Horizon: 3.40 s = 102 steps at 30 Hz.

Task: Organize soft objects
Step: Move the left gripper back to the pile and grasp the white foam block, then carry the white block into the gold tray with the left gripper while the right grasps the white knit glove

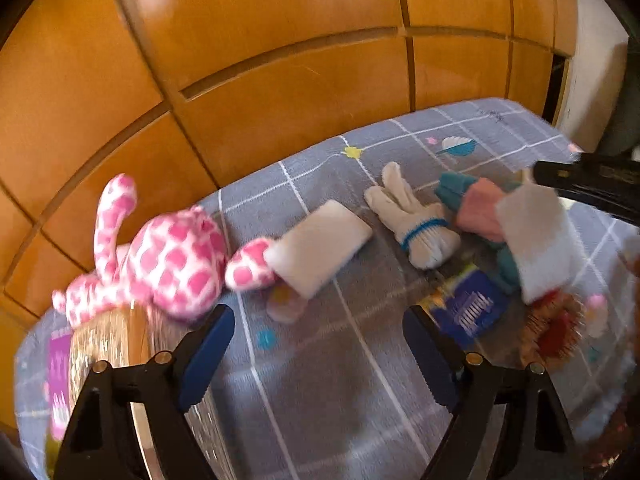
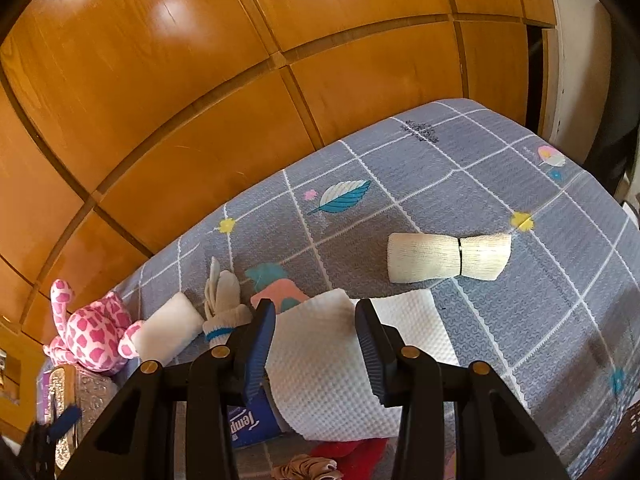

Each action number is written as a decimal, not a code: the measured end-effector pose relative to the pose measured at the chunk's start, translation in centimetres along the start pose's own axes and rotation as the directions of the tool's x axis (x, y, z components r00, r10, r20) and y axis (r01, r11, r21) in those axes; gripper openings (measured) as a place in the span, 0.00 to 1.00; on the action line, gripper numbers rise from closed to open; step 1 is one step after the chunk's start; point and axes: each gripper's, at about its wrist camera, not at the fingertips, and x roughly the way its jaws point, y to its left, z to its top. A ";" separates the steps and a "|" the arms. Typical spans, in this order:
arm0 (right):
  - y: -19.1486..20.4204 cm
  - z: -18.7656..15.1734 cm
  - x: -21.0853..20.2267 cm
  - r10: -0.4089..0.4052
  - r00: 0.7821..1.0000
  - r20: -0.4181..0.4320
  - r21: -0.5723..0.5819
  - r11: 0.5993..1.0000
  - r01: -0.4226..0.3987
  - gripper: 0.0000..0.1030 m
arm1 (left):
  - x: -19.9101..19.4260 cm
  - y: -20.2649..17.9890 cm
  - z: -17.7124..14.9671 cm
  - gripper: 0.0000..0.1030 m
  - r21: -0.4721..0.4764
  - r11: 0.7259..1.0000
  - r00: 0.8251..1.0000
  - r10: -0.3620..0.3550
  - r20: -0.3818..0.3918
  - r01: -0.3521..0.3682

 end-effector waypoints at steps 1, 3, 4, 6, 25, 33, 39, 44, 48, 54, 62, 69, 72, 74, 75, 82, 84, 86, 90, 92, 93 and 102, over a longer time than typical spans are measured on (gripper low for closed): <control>0.0 0.0 -0.1 0.007 1.000 0.000 0.001 1.000 -0.007 0.40 | 0.8 -0.3 0.6 0.85 0.033 0.999 1.000 0.012 -0.005 -0.011; 0.1 0.0 -0.2 0.023 1.000 0.001 0.002 1.000 -0.023 0.40 | 2.4 -1.0 1.7 0.85 0.105 0.994 0.999 0.039 -0.007 -0.038; 0.1 0.0 -0.3 0.026 1.000 0.000 0.004 1.000 -0.026 0.40 | 3.1 -1.3 2.2 0.85 0.133 0.990 0.999 0.042 -0.013 -0.040; 0.0 0.1 -0.3 0.040 0.999 -0.005 0.012 0.999 -0.040 0.40 | 4.8 -1.8 3.0 0.86 0.190 0.981 0.998 0.050 -0.036 -0.042; -0.5 0.0 0.1 0.099 0.995 -0.032 0.060 0.993 -0.097 0.40 | 11.8 -2.4 5.1 0.53 0.224 0.970 0.990 -0.073 -0.120 0.099; -0.4 0.0 -0.1 0.095 0.995 -0.017 0.049 0.994 -0.094 0.40 | 4.5 -0.6 2.4 0.53 -0.012 0.990 0.990 -0.138 -0.034 0.137; -0.2 -0.1 0.1 0.089 0.995 -0.035 0.036 0.995 -0.088 0.40 | 0.3 -1.7 -5.1 0.53 -0.073 0.984 0.987 -0.162 -0.019 0.160; 0.9 -0.5 0.7 0.099 0.992 -0.074 -0.024 0.995 -0.101 0.40 | -0.5 -2.4 -11.4 0.53 -0.063 0.991 0.992 -0.119 -0.048 0.116; 2.6 -1.1 1.3 0.123 0.985 -0.117 -0.107 0.985 -0.136 0.40 | -1.0 -3.1 -14.0 0.53 -0.009 0.997 0.997 -0.073 0.028 0.073; 5.9 -2.4 2.0 0.124 0.978 -0.166 -0.260 0.951 -0.165 0.40 | -1.1 -3.0 -15.0 0.54 -0.022 0.996 0.992 -0.078 0.100 0.081; 11.1 -1.9 6.7 -0.027 0.978 -0.206 -0.466 0.882 -0.074 0.40 | -1.1 -2.4 -15.2 0.54 -0.047 0.993 0.987 -0.106 0.122 0.112; 12.1 -2.3 12.2 -0.243 0.949 -0.201 -0.596 0.799 0.079 0.40 | -1.1 -2.3 -15.3 0.54 -0.054 0.991 0.985 -0.117 0.127 0.125; 11.7 -2.1 11.6 -0.235 0.951 -0.200 -0.596 0.799 0.072 0.32 | -1.7 -2.0 -15.2 0.53 -0.066 0.989 0.986 -0.121 0.119 0.129; 11.5 -1.9 10.6 -0.217 0.956 -0.197 -0.571 0.818 0.068 0.30 | -2.1 -1.5 -15.1 0.53 -0.095 0.984 0.984 -0.138 0.113 0.149; 11.6 -1.9 9.8 -0.187 0.962 -0.197 -0.558 0.828 0.047 0.30 | -2.3 -1.3 -15.1 0.52 -0.105 0.983 0.985 -0.138 0.108 0.149; 13.3 -5.2 9.2 -0.150 0.958 -0.243 -0.586 0.810 -0.022 0.30 | -5.8 -0.3 -16.3 0.52 -0.100 0.982 0.980 -0.143 0.138 0.157; 13.2 -5.7 9.6 -0.156 0.962 -0.226 -0.585 0.811 -0.006 0.31 | -6.9 0.2 -16.6 0.52 -0.108 0.982 0.979 -0.141 0.149 0.158; 13.4 -5.8 9.6 -0.162 0.961 -0.223 -0.578 0.816 0.003 0.32 | -8.0 0.7 -17.0 0.52 -0.118 0.980 0.977 -0.140 0.162 0.160; 13.5 -6.4 10.6 -0.208 0.952 -0.225 -0.609 0.793 0.029 0.43 | -9.9 2.0 -17.8 0.52 -0.149 0.977 0.974 -0.123 0.189 0.153; 13.0 -6.6 11.4 -0.248 0.941 -0.229 -0.616 0.786 0.057 0.44 | -10.8 2.9 -18.2 0.52 -0.168 0.975 0.974 -0.110 0.200 0.145; 12.7 -6.8 11.5 -0.239 0.948 -0.212 -0.601 0.796 0.066 0.39 | -11.1 3.5 -18.3 0.52 -0.182 0.973 0.973 -0.106 0.203 0.144; 12.2 -7.0 11.0 -0.220 0.959 -0.178 -0.575 0.815 0.080 0.33 | -15.0 13.1 -21.2 0.52 -0.417 0.907 0.974 0.045 0.222 0.053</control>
